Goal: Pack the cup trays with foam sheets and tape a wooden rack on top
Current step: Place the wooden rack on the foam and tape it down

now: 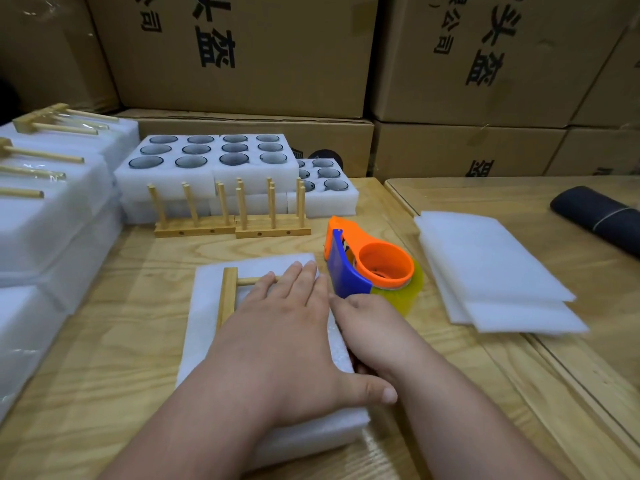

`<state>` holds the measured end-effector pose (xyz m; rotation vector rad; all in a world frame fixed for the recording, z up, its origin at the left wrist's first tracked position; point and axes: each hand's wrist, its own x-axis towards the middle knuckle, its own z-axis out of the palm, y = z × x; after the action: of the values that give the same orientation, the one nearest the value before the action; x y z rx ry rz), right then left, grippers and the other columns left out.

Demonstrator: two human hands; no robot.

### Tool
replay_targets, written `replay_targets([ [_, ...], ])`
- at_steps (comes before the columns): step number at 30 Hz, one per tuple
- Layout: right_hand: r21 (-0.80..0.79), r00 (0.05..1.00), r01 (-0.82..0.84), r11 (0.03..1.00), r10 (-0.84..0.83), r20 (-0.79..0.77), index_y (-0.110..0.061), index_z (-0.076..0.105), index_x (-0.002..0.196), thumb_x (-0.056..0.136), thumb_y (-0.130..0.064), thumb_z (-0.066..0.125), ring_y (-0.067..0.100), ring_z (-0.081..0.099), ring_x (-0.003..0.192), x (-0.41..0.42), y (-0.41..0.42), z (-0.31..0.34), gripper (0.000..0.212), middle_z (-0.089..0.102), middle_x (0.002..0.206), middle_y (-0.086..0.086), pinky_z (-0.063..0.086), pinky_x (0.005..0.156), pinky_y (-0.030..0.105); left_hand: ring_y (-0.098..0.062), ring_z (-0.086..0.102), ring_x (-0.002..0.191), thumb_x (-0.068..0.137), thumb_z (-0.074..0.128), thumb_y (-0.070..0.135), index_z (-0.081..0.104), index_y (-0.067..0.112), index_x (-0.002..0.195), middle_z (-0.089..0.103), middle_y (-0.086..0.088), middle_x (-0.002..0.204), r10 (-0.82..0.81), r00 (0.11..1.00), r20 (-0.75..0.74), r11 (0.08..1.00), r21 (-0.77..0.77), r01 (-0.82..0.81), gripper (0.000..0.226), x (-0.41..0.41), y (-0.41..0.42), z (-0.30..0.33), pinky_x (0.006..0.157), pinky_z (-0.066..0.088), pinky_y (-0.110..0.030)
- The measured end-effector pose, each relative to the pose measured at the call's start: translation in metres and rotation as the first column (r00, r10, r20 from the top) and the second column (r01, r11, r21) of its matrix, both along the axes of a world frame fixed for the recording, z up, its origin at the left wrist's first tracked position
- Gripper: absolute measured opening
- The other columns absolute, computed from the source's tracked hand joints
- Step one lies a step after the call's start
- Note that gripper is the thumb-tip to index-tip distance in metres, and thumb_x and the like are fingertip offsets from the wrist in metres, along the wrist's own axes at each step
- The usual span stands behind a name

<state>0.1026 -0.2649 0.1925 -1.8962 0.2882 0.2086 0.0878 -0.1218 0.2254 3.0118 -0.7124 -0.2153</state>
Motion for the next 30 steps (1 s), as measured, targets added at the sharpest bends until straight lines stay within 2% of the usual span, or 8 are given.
replay_targets([
  [5, -0.207, 0.989, 0.0, 0.978, 0.031, 0.144, -0.016, 0.051, 0.065, 0.102, -0.042, 0.054, 0.01, 0.049, 0.056, 0.004, 0.001, -0.009, 0.045, 0.055, 0.057, -0.005, 0.039, 0.055, 0.029, -0.007, -0.03, 0.151, 0.041, 0.014, 0.11, -0.023, 0.022, 0.157, -0.03, 0.005, 0.166, -0.003, 1.0, 0.008, 1.0, 0.0, 0.003, 0.15, 0.002, 0.0, -0.002, 0.126, -0.014, -0.04],
  [9, -0.273, 0.972, -0.002, 0.962, 0.066, 0.226, -0.021, 0.049, 0.063, 0.104, -0.036, 0.052, 0.002, 0.048, 0.051, 0.004, 0.002, -0.015, 0.044, 0.055, 0.052, -0.01, 0.033, 0.052, 0.028, -0.008, -0.03, 0.151, 0.04, 0.016, 0.111, -0.023, 0.022, 0.158, -0.03, 0.006, 0.166, 0.0, 1.0, 0.011, 1.0, -0.013, 0.0, 0.152, 0.002, 0.0, -0.003, 0.125, -0.015, -0.039],
  [11, -0.328, 0.961, 0.0, 0.945, 0.091, 0.262, -0.024, 0.049, 0.067, 0.104, -0.036, 0.051, 0.004, 0.05, 0.055, 0.005, 0.002, -0.017, 0.039, 0.056, 0.059, -0.008, 0.031, 0.052, 0.027, -0.008, -0.03, 0.151, 0.039, 0.016, 0.111, -0.022, 0.022, 0.158, -0.029, 0.006, 0.166, 0.001, 1.0, 0.014, 1.0, -0.017, -0.001, 0.153, 0.002, 0.0, -0.004, 0.125, -0.015, -0.039],
  [15, -0.428, 0.947, 0.009, 0.904, 0.129, 0.294, -0.024, 0.06, 0.086, 0.103, -0.036, 0.051, 0.007, 0.06, 0.073, 0.006, 0.001, -0.02, 0.023, 0.065, 0.078, -0.006, 0.045, 0.06, 0.029, -0.007, -0.031, 0.15, 0.037, 0.015, 0.112, -0.023, 0.023, 0.158, -0.031, 0.006, 0.165, 0.002, 1.0, 0.013, 1.0, -0.02, -0.002, 0.155, 0.003, 0.0, -0.004, 0.125, -0.015, -0.039],
  [18, -0.39, 0.938, 0.07, 0.918, 0.073, 0.34, -0.021, 0.066, 0.09, 0.102, -0.028, 0.052, 0.011, 0.063, 0.078, 0.008, 0.0, -0.022, 0.02, 0.069, 0.082, -0.005, 0.053, 0.071, 0.037, -0.006, -0.032, 0.15, 0.037, 0.014, 0.112, -0.023, 0.023, 0.158, -0.031, 0.007, 0.165, -0.003, 1.0, 0.022, 1.0, -0.023, 0.003, 0.154, 0.003, 0.001, -0.005, 0.124, -0.017, -0.038],
  [23, -0.063, 0.924, 0.22, 0.973, -0.188, 0.333, -0.019, 0.066, 0.082, 0.102, -0.033, 0.049, 0.011, 0.065, 0.071, 0.014, 0.003, -0.023, 0.029, 0.069, 0.073, 0.0, 0.054, 0.071, 0.04, -0.005, -0.03, 0.15, 0.041, 0.018, 0.112, -0.022, 0.025, 0.158, -0.031, 0.008, 0.165, -0.006, 0.999, 0.047, 0.999, -0.05, 0.008, 0.152, 0.003, 0.001, -0.007, 0.116, -0.024, -0.032],
  [25, -0.078, 0.929, 0.201, 0.976, -0.165, 0.332, -0.02, 0.063, 0.078, 0.101, -0.039, 0.049, 0.015, 0.064, 0.073, 0.014, 0.007, -0.024, 0.033, 0.068, 0.073, -0.002, 0.054, 0.072, 0.042, -0.006, -0.03, 0.15, 0.041, 0.018, 0.112, -0.021, 0.025, 0.159, -0.03, 0.008, 0.165, -0.009, 0.999, 0.047, 0.999, -0.048, 0.012, 0.152, 0.003, 0.001, -0.008, 0.117, -0.023, -0.033],
  [30, -0.212, 0.888, 0.219, 0.952, -0.105, 0.447, -0.02, 0.049, 0.071, 0.104, -0.033, 0.046, 0.023, 0.058, 0.068, 0.01, 0.012, -0.028, 0.036, 0.058, 0.067, 0.0, 0.051, 0.064, 0.05, -0.007, -0.029, 0.151, 0.041, 0.018, 0.111, -0.018, 0.023, 0.159, -0.028, 0.006, 0.167, -0.011, 0.999, 0.04, 0.999, -0.033, 0.013, 0.152, 0.004, 0.001, -0.008, 0.121, -0.02, -0.036],
])
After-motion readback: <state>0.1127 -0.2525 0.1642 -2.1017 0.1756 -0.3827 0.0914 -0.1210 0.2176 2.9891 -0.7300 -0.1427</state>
